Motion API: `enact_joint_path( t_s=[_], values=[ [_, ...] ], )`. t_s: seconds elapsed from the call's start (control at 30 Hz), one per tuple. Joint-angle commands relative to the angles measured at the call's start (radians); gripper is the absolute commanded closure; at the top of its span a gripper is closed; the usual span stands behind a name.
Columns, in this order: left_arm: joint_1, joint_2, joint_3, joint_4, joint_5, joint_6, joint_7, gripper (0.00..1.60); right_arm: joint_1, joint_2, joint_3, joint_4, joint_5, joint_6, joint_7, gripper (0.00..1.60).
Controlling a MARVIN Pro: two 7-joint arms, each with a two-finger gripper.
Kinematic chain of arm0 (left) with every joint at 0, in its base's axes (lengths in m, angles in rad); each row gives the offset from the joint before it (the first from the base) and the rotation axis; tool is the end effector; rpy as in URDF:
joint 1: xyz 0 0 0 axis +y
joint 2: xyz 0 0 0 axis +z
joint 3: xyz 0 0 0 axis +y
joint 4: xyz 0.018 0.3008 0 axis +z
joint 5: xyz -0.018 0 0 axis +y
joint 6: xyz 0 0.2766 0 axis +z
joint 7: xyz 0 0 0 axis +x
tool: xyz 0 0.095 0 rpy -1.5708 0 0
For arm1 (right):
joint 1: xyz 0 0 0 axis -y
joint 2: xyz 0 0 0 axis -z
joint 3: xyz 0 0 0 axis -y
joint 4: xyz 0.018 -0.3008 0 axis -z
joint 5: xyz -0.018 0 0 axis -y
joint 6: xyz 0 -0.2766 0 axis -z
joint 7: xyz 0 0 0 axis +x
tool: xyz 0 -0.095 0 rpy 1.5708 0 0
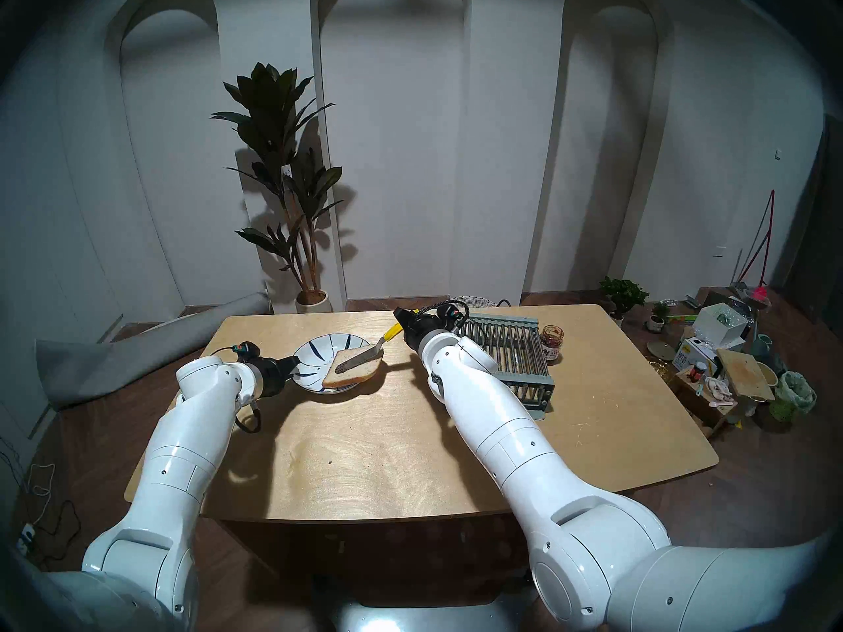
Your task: Spread jam over the slice of bread with the knife
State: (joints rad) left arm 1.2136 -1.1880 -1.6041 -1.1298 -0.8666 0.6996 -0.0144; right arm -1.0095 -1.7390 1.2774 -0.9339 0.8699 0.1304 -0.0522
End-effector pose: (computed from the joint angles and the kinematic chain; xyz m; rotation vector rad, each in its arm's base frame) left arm 0.4589 0.1527 -0.3397 2.4286 0.5418 1.1451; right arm 0.5181 0.1822 -0.2909 -1.9120 0.4434 -1.3272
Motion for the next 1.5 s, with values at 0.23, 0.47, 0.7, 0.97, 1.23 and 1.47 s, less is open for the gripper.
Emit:
enact_joint_path(
  t_s=[0.23,0.47,0.7,0.97,1.23,1.47],
  values=[
    [-0.034,-0.013,-0.007,0.013,-0.005,-0.002,0.031,1.60,0.086,-0.028,-0.024,0.035,-0.054,-0.023,-0.115,1.60],
    [-0.038,-0.020,-0.006,0.014,-0.001,0.000,0.059,1.60,0.101,-0.040,-0.035,0.047,-0.059,-0.024,-0.140,1.60],
    [-0.036,-0.029,-0.014,0.011,-0.009,-0.001,0.070,1.60,0.115,-0.044,-0.054,0.042,-0.074,-0.036,-0.149,1.60],
    [-0.023,-0.032,-0.021,-0.007,-0.011,0.008,0.087,1.60,0.140,-0.046,-0.066,0.073,-0.087,-0.049,-0.159,1.60],
    [-0.005,-0.040,-0.031,-0.031,-0.014,0.014,0.102,1.60,0.155,-0.046,-0.074,0.119,-0.094,-0.065,-0.150,1.60],
    [0.003,-0.048,-0.039,-0.045,-0.016,0.016,0.115,1.60,0.167,-0.042,-0.081,0.136,-0.105,-0.084,-0.145,1.60]
  ],
)
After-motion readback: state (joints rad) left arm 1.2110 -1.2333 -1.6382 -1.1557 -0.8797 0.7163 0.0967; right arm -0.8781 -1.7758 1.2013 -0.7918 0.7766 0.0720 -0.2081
